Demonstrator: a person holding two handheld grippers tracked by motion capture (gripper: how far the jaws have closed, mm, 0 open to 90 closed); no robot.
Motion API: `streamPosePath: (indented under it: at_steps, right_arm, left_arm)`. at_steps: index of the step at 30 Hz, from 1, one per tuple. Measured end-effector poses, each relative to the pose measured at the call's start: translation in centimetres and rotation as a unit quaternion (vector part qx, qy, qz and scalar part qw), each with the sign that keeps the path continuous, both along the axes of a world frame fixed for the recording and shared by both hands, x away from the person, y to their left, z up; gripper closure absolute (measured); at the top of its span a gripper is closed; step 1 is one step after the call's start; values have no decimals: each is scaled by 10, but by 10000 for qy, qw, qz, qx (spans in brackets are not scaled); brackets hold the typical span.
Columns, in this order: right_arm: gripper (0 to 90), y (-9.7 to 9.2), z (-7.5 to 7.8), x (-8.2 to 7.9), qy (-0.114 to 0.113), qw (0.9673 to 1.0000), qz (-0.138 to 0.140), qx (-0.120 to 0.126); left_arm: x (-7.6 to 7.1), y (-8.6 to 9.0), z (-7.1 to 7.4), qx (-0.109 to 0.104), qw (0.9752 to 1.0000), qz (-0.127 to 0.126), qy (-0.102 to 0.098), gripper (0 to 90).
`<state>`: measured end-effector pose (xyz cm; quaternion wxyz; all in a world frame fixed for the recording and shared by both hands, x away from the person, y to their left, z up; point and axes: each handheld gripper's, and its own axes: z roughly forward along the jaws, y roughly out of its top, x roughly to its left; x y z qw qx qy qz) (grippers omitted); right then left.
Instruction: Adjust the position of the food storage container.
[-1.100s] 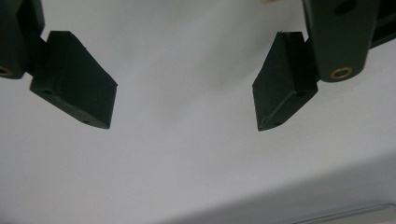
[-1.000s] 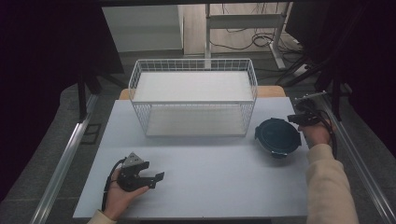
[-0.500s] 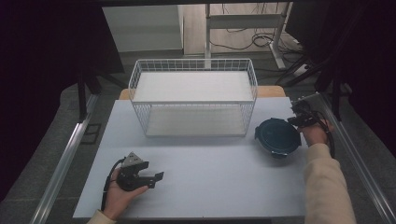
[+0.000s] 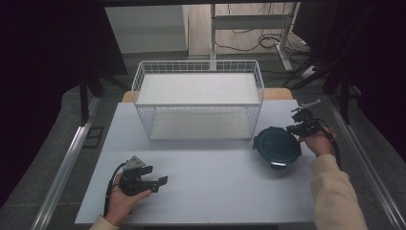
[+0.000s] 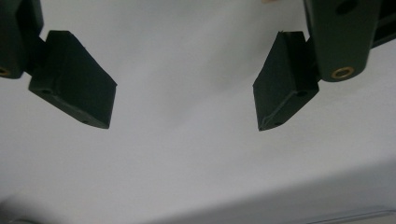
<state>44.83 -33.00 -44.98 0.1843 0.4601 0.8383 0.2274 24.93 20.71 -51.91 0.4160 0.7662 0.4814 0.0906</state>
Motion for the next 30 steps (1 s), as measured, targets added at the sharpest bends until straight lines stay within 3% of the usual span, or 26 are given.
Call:
streamPosePath:
  at_steps: [5, 8, 14, 19, 26, 30]
  right_arm:
    - [899, 10, 0, -13, -9, 9998, 182, -119]
    - [900, 18, -2, -22, -3, 9996, 265, 25]
    - [899, 48, -2, -43, 20, 9982, 585, -105]
    - [899, 66, -5, -60, -38, 9971, 759, -65]
    - [899, 79, -5, -74, -33, 9951, 988, -66]
    - [899, 77, -9, -80, -154, 9942, 1051, 150]
  left_arm:
    - [1, 0, 0, -2, 10000, -14, 5, 211]
    - [0, -1, 1, -12, 10000, -35, -6, 211]
    - [0, -1, 0, -17, 10000, -82, -6, 211]
    - [-1, -2, 0, 2, 9999, -129, -10, 210]
    - [-2, -2, 1, 7, 10000, -94, -31, 211]
    - [-1, -4, 1, 48, 10000, -73, -36, 211]
